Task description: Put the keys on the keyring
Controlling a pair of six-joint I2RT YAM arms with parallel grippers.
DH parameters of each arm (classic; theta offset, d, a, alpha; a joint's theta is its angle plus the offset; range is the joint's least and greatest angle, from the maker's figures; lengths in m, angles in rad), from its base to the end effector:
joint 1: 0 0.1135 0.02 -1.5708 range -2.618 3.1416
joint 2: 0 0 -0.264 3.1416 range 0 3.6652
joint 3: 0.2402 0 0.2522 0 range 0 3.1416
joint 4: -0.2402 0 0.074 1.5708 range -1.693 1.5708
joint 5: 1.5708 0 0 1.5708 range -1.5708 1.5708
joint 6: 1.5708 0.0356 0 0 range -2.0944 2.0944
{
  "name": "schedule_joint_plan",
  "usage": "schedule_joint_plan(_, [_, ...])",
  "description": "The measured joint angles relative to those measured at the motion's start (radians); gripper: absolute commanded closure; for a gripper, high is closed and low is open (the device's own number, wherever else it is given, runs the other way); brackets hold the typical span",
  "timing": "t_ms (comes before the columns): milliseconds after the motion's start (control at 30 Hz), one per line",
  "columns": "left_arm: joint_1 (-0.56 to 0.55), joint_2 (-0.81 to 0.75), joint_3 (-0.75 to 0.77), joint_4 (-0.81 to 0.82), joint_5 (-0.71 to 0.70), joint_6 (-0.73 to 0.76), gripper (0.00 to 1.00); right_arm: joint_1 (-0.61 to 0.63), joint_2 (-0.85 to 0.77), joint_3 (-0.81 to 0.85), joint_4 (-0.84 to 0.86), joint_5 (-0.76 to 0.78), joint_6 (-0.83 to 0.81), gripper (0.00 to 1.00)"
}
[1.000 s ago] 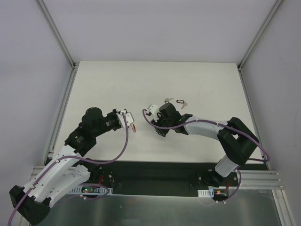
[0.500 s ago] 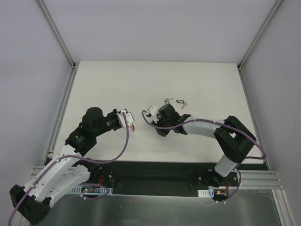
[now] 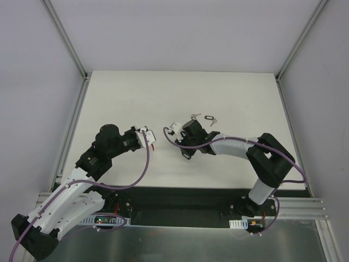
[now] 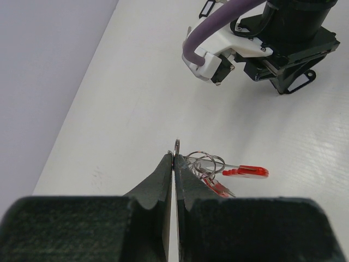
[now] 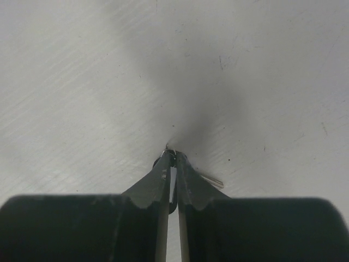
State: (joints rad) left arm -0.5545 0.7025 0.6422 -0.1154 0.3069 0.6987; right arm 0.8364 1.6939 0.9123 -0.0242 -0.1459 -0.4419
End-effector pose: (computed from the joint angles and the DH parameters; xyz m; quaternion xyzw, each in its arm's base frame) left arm 0.1413 -0.1002 0.3103 0.5237 0.5559 -0.0711 0.6416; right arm 0.2268 0.2589 0.1667 -0.5738 0.7264 0.1393 0.3518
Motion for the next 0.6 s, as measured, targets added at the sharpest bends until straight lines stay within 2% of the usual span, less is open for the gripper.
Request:
schedule_joint_plan(100, [0.000,0.000,0.000,0.000,0.000,0.000,1.00,0.000,0.001,0.001,-0.001,0.000,-0.001,0.99])
schedule_joint_plan(433, [0.000,0.000,0.000,0.000,0.011,0.000,1.00,0.002,-0.011,-0.006,0.002,0.001,-0.002,0.99])
schedule_joint_plan(600, [0.000,0.000,0.000,0.000,0.037,-0.005,1.00,0.006,-0.097,-0.051,-0.004,0.007,-0.012,0.98])
